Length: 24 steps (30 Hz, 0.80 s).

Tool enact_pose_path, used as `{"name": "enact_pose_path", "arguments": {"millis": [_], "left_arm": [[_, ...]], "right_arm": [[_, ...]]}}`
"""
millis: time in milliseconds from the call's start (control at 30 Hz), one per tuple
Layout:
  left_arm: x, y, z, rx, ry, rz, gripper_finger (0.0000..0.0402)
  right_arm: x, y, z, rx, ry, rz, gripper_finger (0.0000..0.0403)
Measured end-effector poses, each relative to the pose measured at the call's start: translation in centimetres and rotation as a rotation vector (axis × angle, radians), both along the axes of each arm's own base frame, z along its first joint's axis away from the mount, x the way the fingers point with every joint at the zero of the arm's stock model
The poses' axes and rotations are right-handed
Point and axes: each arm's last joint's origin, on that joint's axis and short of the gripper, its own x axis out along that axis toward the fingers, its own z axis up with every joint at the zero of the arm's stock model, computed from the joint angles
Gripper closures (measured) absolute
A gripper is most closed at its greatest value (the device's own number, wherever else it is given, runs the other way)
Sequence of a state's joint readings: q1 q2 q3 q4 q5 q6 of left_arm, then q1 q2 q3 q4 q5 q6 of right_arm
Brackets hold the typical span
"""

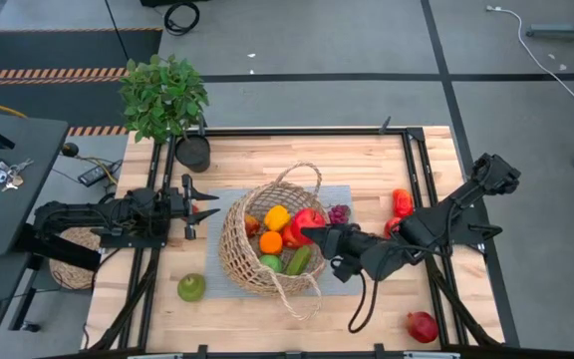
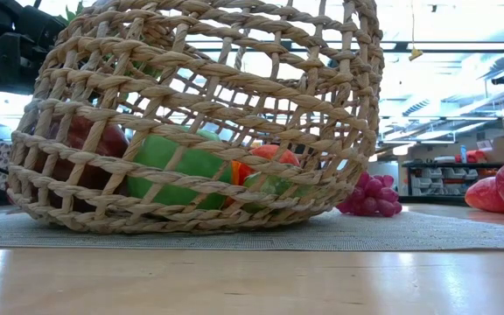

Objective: Build produce basket
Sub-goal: Put the red apple into the brown basket

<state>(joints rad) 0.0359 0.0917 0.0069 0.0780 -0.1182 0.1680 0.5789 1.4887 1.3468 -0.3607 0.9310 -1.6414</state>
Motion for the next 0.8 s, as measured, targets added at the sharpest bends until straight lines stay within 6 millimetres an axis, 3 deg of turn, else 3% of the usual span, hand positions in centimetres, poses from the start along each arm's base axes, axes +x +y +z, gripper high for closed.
{"name": "enact_pose_path", "arguments": {"millis": [200, 433, 667, 800], "left_arm": [[0.0, 0.0, 0.0, 0.0, 0.0, 0.0, 0.0241], [0.0, 0.0, 0.0, 0.0, 0.0, 0.0, 0.0241], [0.0, 0.0, 0.0, 0.0, 0.0, 0.0, 0.0241], [0.0, 0.0, 0.0, 0.0, 0.0, 0.0, 0.0241]], "right_arm": [[0.5, -0.7, -0.4, 0.12, -0.006, 0.013, 0.0033], [2.2, -2.9, -0.7, 0.602, -0.012, 0.072, 0.0033], [4.0, -7.5, -0.9, 1.098, 0.088, 0.105, 0.0033], [4.5, -10.3, -0.9, 1.358, 0.108, 0.035, 0.0033]]}}
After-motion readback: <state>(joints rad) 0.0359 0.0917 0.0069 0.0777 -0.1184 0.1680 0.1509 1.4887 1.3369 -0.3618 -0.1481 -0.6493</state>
